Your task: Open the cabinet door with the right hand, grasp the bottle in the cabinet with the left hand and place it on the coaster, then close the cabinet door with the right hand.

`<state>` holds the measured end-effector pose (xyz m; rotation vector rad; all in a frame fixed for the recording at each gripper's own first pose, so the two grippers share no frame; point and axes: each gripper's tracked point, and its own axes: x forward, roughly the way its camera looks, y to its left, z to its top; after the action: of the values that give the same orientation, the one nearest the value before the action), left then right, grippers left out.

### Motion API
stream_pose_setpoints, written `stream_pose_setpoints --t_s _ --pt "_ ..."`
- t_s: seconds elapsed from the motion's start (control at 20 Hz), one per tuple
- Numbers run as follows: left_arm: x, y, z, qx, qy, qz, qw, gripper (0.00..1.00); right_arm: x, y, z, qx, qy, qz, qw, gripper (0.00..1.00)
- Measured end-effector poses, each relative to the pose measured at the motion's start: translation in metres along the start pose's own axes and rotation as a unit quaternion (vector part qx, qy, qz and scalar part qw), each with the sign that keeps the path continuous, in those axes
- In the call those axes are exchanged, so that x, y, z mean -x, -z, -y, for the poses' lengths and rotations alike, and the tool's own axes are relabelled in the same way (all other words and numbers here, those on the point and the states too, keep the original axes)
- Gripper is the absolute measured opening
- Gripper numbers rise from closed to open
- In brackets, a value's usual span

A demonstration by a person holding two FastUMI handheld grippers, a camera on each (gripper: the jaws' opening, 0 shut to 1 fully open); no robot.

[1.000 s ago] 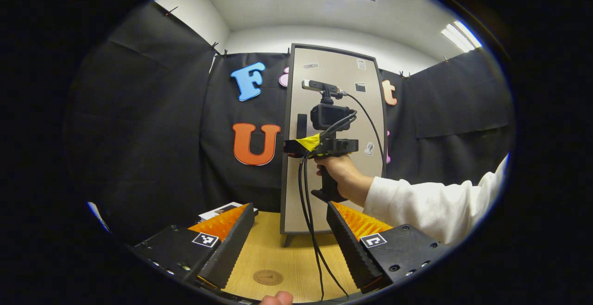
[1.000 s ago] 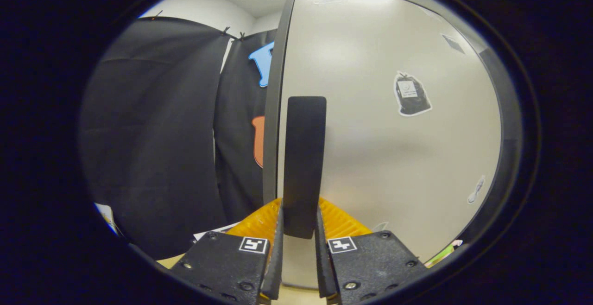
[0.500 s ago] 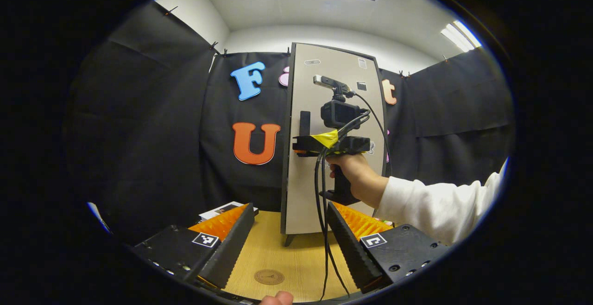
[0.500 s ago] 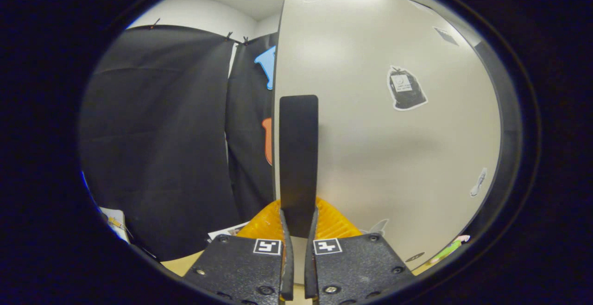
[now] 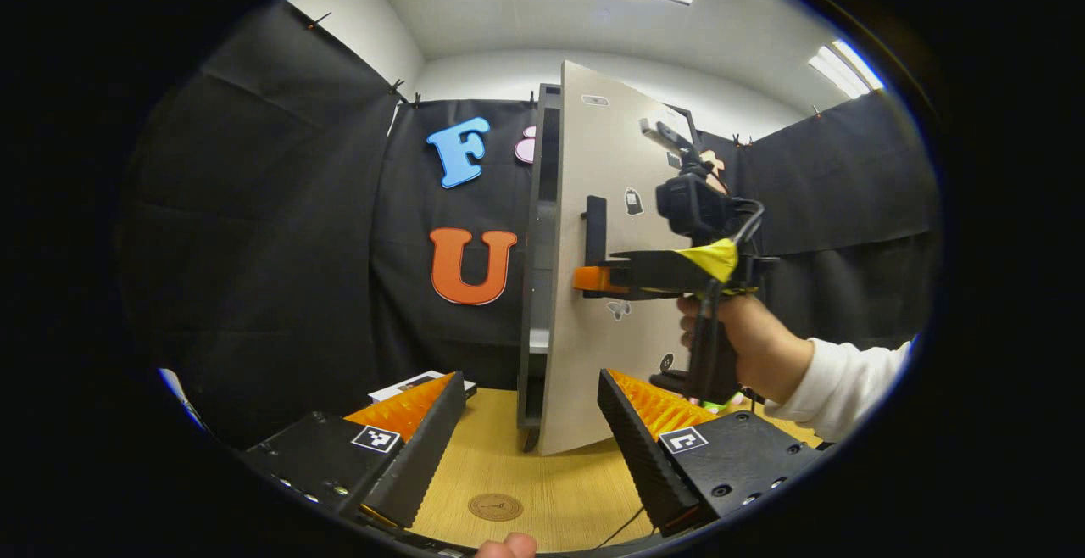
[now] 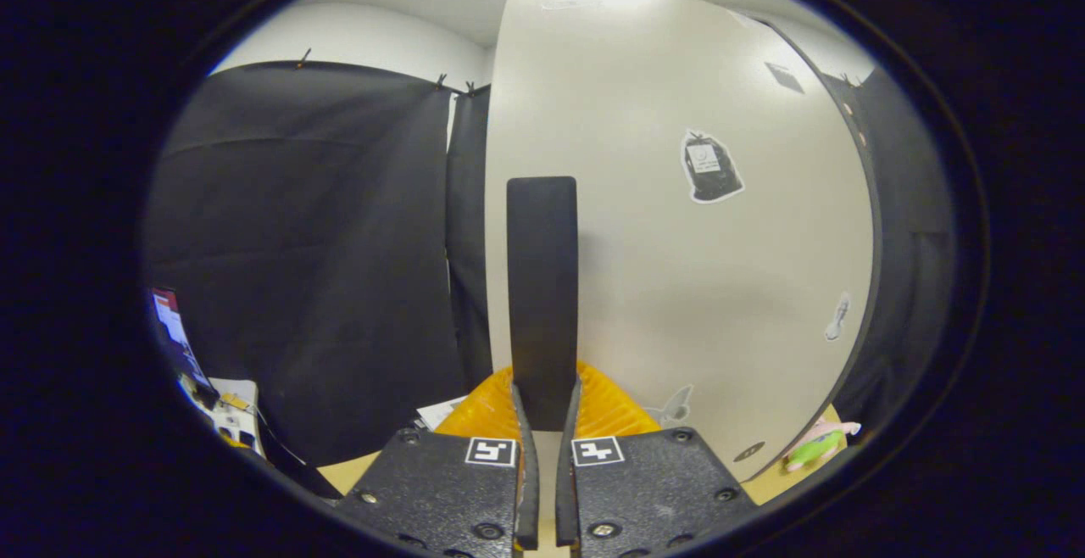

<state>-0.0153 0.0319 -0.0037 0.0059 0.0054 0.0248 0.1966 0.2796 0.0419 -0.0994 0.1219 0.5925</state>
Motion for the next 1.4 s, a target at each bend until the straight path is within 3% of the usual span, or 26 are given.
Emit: stream_pose_setpoints --t_s 0.35,0.7,1.1,1.2,1.4 --pt "0.007 -0.006 0.004 -0.005 0.002 0.010 1.000 0.95 0.075 0.005 0.015 0.002 -0.008 -0.001 1.000 0.11" --pt "0.009 -0.004 0.026 -0.010 0.022 0.013 1.000 0.95 0.162 0.009 0.055 -0.014 0.020 0.001 1.000 0.11" --pt "0.011 0.005 0.058 -0.014 0.046 0.006 0.999 0.95 0.229 0.012 0.108 -0.051 0.045 0.001 0.998 0.11" --pt "0.012 0.006 0.061 -0.015 0.046 0.005 0.999 0.95 0.246 0.012 0.119 -0.040 0.057 0.004 0.998 0.11" --pt "0.012 0.007 0.071 -0.015 0.050 0.005 0.999 0.95 0.273 0.013 0.158 0.001 0.121 0.003 0.993 0.09"
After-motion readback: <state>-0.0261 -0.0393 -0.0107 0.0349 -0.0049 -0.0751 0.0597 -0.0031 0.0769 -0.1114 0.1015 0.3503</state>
